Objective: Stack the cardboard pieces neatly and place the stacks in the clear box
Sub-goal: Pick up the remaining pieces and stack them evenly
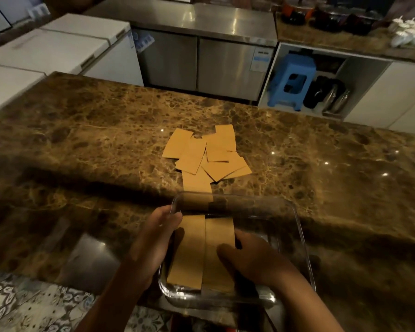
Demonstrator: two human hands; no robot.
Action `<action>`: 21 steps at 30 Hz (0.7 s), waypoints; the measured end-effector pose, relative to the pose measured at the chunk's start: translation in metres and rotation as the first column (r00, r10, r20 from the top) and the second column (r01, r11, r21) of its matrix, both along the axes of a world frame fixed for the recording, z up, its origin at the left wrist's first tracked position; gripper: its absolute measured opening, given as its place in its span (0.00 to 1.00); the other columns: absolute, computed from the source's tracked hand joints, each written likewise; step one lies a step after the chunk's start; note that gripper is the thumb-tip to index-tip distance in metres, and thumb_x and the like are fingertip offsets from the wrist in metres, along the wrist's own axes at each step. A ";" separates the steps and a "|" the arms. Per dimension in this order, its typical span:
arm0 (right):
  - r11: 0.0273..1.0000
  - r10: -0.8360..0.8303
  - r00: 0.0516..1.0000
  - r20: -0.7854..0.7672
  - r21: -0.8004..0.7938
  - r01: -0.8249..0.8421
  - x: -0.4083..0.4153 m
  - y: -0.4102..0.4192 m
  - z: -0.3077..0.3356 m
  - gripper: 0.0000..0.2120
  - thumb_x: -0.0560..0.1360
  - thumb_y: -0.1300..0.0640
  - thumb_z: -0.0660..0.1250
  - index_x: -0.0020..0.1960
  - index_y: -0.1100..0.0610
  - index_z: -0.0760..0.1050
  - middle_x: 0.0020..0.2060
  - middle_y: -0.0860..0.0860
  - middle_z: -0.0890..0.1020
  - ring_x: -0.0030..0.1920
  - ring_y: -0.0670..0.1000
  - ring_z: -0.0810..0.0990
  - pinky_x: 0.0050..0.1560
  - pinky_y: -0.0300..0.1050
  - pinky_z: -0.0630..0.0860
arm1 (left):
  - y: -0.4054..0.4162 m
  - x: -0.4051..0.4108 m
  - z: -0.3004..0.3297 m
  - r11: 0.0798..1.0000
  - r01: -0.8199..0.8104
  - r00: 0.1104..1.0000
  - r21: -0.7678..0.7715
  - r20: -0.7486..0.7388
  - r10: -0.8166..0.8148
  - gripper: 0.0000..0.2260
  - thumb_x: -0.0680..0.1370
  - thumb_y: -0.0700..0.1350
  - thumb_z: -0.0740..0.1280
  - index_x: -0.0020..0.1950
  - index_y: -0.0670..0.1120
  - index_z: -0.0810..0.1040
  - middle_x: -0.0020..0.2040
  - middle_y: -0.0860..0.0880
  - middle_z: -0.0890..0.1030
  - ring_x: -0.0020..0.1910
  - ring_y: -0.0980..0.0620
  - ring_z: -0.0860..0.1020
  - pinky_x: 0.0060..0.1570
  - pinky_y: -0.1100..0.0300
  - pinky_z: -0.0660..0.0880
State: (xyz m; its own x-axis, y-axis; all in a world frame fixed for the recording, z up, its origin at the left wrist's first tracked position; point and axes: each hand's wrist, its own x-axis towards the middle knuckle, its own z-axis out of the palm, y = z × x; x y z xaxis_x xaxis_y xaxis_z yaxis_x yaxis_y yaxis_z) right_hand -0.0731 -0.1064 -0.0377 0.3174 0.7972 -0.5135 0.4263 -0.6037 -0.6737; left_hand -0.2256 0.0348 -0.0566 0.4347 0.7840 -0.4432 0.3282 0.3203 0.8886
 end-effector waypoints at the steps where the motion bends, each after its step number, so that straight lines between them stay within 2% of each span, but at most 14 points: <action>1: 1.000 0.011 0.999 0.037 -0.004 -0.011 0.004 -0.001 0.003 0.11 0.76 0.41 0.63 0.46 0.47 0.79 0.41 0.44 0.83 0.42 0.39 0.81 0.47 0.42 0.78 | 0.003 -0.001 0.003 1.000 0.006 1.000 -0.009 -0.029 -0.007 0.10 0.82 0.40 0.62 0.61 0.43 0.78 0.40 0.50 0.77 0.49 0.47 0.80 0.41 0.62 0.71; 3: 1.000 0.008 0.997 0.081 0.002 -0.008 0.016 0.001 0.017 0.17 0.69 0.33 0.62 0.44 0.45 0.78 0.39 0.43 0.82 0.42 0.39 0.81 0.46 0.41 0.77 | 0.010 -0.008 0.012 0.996 -0.013 1.000 -0.088 0.018 0.015 0.08 0.82 0.43 0.63 0.56 0.46 0.80 0.44 0.46 0.81 0.46 0.48 0.80 0.40 0.57 0.72; 5: 0.996 -0.023 0.998 -0.051 0.088 0.028 0.034 0.006 0.036 0.19 0.65 0.32 0.64 0.48 0.42 0.81 0.40 0.46 0.85 0.41 0.43 0.84 0.46 0.44 0.80 | 0.025 -0.009 0.019 0.989 -0.069 0.995 -0.131 0.059 0.077 0.07 0.81 0.43 0.64 0.57 0.46 0.79 0.49 0.43 0.82 0.47 0.47 0.81 0.40 0.55 0.74; 7: 0.962 -0.052 0.973 -0.223 0.251 0.109 0.054 0.017 0.054 0.11 0.72 0.40 0.70 0.52 0.40 0.83 0.40 0.46 0.87 0.40 0.44 0.85 0.40 0.36 0.80 | 0.043 -0.001 0.024 0.993 -0.066 0.995 -0.103 0.066 0.072 0.07 0.80 0.45 0.66 0.55 0.49 0.81 0.51 0.44 0.84 0.50 0.46 0.83 0.40 0.55 0.77; 9: 0.875 -0.199 0.909 -0.366 0.352 0.333 0.075 0.036 0.062 0.08 0.77 0.51 0.70 0.55 0.49 0.83 0.42 0.52 0.87 0.40 0.48 0.86 0.37 0.37 0.80 | 0.062 0.016 0.028 0.996 -0.043 0.993 -0.080 0.110 0.052 0.06 0.79 0.43 0.68 0.48 0.51 0.84 0.47 0.45 0.85 0.46 0.48 0.85 0.38 0.57 0.78; 10: 0.840 -0.282 0.888 -0.363 0.355 0.412 0.086 0.049 0.062 0.08 0.77 0.54 0.69 0.55 0.52 0.82 0.43 0.53 0.87 0.41 0.50 0.86 0.38 0.40 0.82 | 0.072 0.028 0.030 0.997 -0.036 0.992 -0.073 0.121 0.045 0.06 0.78 0.41 0.68 0.45 0.50 0.83 0.46 0.45 0.85 0.42 0.49 0.85 0.37 0.57 0.79; 12: 0.846 -0.370 0.897 -0.242 0.310 0.433 0.103 0.079 0.053 0.11 0.78 0.55 0.70 0.59 0.55 0.80 0.46 0.53 0.86 0.45 0.51 0.84 0.45 0.47 0.83 | 0.090 0.054 0.025 0.999 0.001 0.999 -0.047 0.048 0.001 0.05 0.78 0.39 0.69 0.46 0.49 0.79 0.47 0.44 0.81 0.39 0.50 0.82 0.39 0.57 0.79; 14: 0.904 -0.351 0.929 -0.119 0.214 0.369 0.115 0.106 0.040 0.19 0.76 0.51 0.71 0.64 0.57 0.76 0.47 0.47 0.82 0.44 0.47 0.80 0.43 0.44 0.79 | 0.106 0.079 0.015 0.995 0.073 0.992 0.071 -0.110 -0.065 0.08 0.76 0.41 0.71 0.52 0.48 0.76 0.52 0.43 0.80 0.39 0.52 0.80 0.38 0.60 0.76; 16: 0.947 -0.299 0.954 0.016 0.125 0.295 0.121 0.130 0.028 0.24 0.75 0.47 0.72 0.67 0.55 0.73 0.46 0.41 0.76 0.44 0.44 0.76 0.45 0.42 0.73 | 0.118 0.099 0.002 0.977 0.125 0.958 0.170 -0.276 -0.075 0.18 0.73 0.44 0.75 0.59 0.49 0.74 0.59 0.43 0.78 0.48 0.50 0.78 0.45 0.58 0.74; 18: 0.966 -0.254 0.960 0.120 0.066 0.248 0.123 0.150 0.012 0.26 0.73 0.45 0.73 0.67 0.55 0.73 0.47 0.43 0.75 0.46 0.45 0.75 0.47 0.42 0.71 | 0.126 0.113 -0.005 0.955 0.164 0.898 0.246 -0.439 -0.041 0.27 0.71 0.50 0.76 0.67 0.49 0.71 0.65 0.44 0.75 0.60 0.45 0.75 0.56 0.53 0.74; 21: 0.976 -0.214 0.954 0.211 0.000 0.219 0.125 0.176 -0.010 0.25 0.72 0.41 0.71 0.63 0.54 0.77 0.52 0.48 0.81 0.51 0.51 0.80 0.52 0.47 0.78 | 0.139 0.129 -0.010 0.924 0.219 0.820 0.312 -0.572 -0.002 0.34 0.70 0.57 0.75 0.72 0.49 0.67 0.70 0.43 0.71 0.69 0.41 0.67 0.65 0.49 0.68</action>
State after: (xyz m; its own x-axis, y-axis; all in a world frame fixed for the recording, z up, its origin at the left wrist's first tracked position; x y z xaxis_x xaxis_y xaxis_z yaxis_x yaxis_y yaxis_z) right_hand 0.0519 0.0695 -0.0476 0.5828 0.6865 -0.4348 0.4131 -0.7111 -0.5690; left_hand -0.0969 0.1733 -0.0671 0.2944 0.8930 -0.3403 0.8089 -0.0432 0.5863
